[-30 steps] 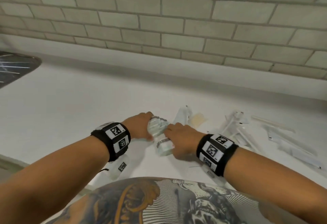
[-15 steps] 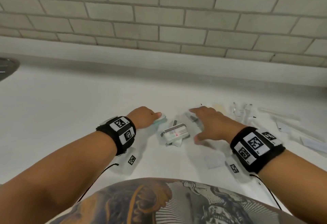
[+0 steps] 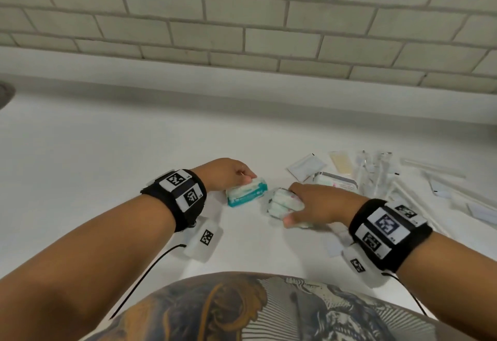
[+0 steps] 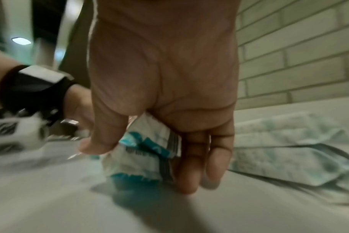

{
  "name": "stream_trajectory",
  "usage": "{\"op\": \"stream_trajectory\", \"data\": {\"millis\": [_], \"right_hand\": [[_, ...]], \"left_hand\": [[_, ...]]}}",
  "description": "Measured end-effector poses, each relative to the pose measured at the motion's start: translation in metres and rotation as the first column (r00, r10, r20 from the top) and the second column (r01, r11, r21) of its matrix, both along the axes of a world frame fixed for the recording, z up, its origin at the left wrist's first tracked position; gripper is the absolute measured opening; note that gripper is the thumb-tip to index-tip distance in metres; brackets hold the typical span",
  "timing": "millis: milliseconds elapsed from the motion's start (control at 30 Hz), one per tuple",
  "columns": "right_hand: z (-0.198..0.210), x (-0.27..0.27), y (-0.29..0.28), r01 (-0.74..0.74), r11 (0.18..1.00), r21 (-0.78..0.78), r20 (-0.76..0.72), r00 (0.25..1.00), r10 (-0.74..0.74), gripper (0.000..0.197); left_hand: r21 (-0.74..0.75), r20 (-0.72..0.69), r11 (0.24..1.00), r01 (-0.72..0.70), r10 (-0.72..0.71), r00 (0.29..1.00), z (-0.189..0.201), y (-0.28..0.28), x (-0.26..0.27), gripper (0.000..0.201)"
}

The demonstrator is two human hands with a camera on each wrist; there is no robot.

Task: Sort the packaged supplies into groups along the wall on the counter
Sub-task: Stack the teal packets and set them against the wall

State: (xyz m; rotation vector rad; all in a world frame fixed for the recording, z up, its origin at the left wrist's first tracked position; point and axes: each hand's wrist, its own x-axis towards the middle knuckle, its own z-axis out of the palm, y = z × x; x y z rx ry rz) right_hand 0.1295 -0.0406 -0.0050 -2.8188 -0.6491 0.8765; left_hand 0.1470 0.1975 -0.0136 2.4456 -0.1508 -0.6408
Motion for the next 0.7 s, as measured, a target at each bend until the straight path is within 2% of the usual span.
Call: {"op": "stream_trajectory", "data": {"millis": [67, 200, 267, 333, 433, 533, 600, 633, 700], "right_hand": [[0.009, 0.008, -0.004, 0.054, 0.998, 0.035, -0.066, 0.997, -0.051, 0.031], [0.015, 0.015, -0.019, 0.172, 0.984, 0.056, -0.109, 0.98, -0.165, 0.036], [0.013, 0.012, -0.021, 0.258, 0.961, 0.103, -0.131, 0.961, -0.244, 0.036], [0.014, 0.016, -0.019, 0.277, 0.959, 0.056, -0.055, 0.96, -0.274, 0.033], [0.021, 0.02, -0.015, 0.298, 0.954, -0.027, 0.105, 0.95, -0.294, 0.025], [0.021, 0.023, -0.014, 0.263, 0.963, -0.059, 0.233, 0.942, -0.243, 0.025], [0.018, 0.022, -0.017, 0.236, 0.971, -0.025, 0.236, 0.946, -0.224, 0.027], [0.017, 0.02, -0.017, 0.249, 0.969, 0.006, 0.193, 0.95, -0.245, 0.031], [0.013, 0.017, -0.017, 0.246, 0.969, -0.008, 0.112, 0.963, -0.244, 0.049]], "left_hand": [[-0.007, 0.006, 1.0, -0.023, 0.023, 1.0, -0.003, -0.003, 0.002, 0.024], [-0.056, 0.048, 0.993, -0.108, 0.111, 0.993, -0.003, -0.001, 0.002, 0.023], [0.008, 0.082, 0.997, -0.072, 0.071, 0.994, 0.001, 0.002, 0.002, 0.02], [0.117, 0.044, 0.993, 0.009, -0.014, 0.999, 0.006, 0.003, 0.0, 0.017], [0.205, -0.047, 0.969, 0.138, -0.131, 0.99, 0.009, 0.001, -0.006, 0.033], [0.219, -0.051, 0.952, 0.215, -0.209, 0.977, 0.008, -0.002, -0.013, 0.055], [0.238, -0.033, 0.942, 0.235, -0.234, 0.972, 0.008, -0.005, -0.018, 0.065], [0.253, -0.015, 0.937, 0.24, -0.244, 0.97, 0.007, -0.006, -0.02, 0.066], [0.273, 0.032, 0.932, 0.237, -0.255, 0.966, 0.003, -0.008, -0.024, 0.064]]}}
